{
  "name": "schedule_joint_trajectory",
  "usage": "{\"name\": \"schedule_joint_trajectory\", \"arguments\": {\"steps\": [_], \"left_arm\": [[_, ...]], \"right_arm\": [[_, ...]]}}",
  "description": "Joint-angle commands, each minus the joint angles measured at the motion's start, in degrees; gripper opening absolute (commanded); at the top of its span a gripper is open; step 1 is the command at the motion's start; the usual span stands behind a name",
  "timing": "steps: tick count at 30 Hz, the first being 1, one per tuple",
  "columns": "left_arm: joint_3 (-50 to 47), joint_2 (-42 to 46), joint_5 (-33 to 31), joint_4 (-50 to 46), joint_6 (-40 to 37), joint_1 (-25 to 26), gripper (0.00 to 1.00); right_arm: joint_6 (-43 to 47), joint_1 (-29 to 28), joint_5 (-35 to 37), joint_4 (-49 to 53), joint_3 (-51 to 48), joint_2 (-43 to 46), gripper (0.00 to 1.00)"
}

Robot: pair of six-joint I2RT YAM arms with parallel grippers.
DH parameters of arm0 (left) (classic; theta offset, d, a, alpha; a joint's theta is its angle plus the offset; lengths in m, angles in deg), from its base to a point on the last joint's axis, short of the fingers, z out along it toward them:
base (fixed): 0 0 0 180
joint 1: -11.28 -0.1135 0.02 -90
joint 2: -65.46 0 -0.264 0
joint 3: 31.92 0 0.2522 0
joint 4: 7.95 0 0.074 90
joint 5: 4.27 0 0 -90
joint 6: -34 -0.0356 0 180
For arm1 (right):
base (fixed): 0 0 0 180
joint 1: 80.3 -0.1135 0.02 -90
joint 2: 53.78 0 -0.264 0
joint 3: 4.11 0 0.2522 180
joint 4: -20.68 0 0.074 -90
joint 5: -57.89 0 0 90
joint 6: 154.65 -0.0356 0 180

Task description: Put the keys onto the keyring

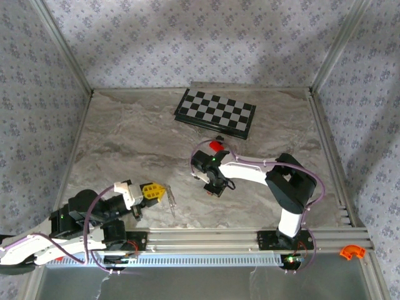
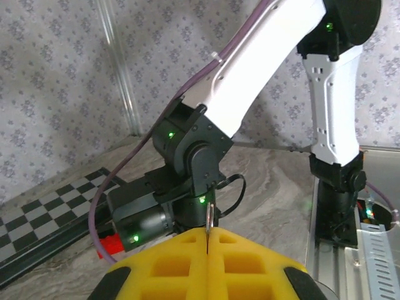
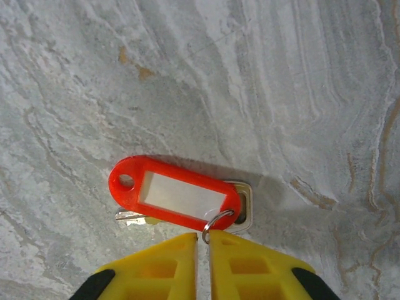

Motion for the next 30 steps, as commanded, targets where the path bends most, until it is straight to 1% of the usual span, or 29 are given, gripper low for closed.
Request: {"name": "schedule_joint_trajectory", "arguments": {"steps": [1, 8, 12, 16, 22, 25, 27, 28, 30], "left_arm": [[1.87, -0.85, -3.13, 0.79, -0.78, 0.47, 0.00], [1.50, -0.67, -3.13, 1.08, -0.63, 0.39, 0.00], [1.37, -0.66, -3.15, 1.10, -0.61, 0.46, 0.00], [1.21, -0.71, -3.01, 1.17, -0.44, 0.44, 0.00], [1.08, -0.62, -2.74, 1.34, -0.43, 0.47, 0.00], [1.08, -0.52, -2.70, 1.32, -0.44, 0.47, 0.00], [1.06, -0.45, -2.61, 1.34, -0.35, 0.47, 0.00], [0.99, -0.42, -2.65, 1.34, -0.35, 0.46, 0.00], [1.01, -0.43, -2.52, 1.48, -0.36, 0.46, 0.00]], "right_arm": [[0.41, -0.47, 0.07, 1.30, 1.03, -0.51, 0.07], [0.51, -0.57, 0.08, 1.46, 0.80, 0.51, 0.00], [0.41, -0.58, -0.35, 1.48, 0.61, 1.37, 0.00], [0.24, -0.08, -3.23, 0.42, -0.78, 3.59, 0.00], [-1.21, 3.27, -10.35, -8.11, -7.16, 10.52, 0.00], [-2.90, 4.97, -12.43, -12.95, -10.14, 12.21, 0.00], [-3.97, 4.96, -12.70, -13.65, -10.63, 12.20, 0.00], [-4.47, 4.66, -12.11, -13.19, -10.17, 11.83, 0.03], [-4.86, 3.74, -9.74, -11.78, -8.94, 10.95, 0.14]]}}
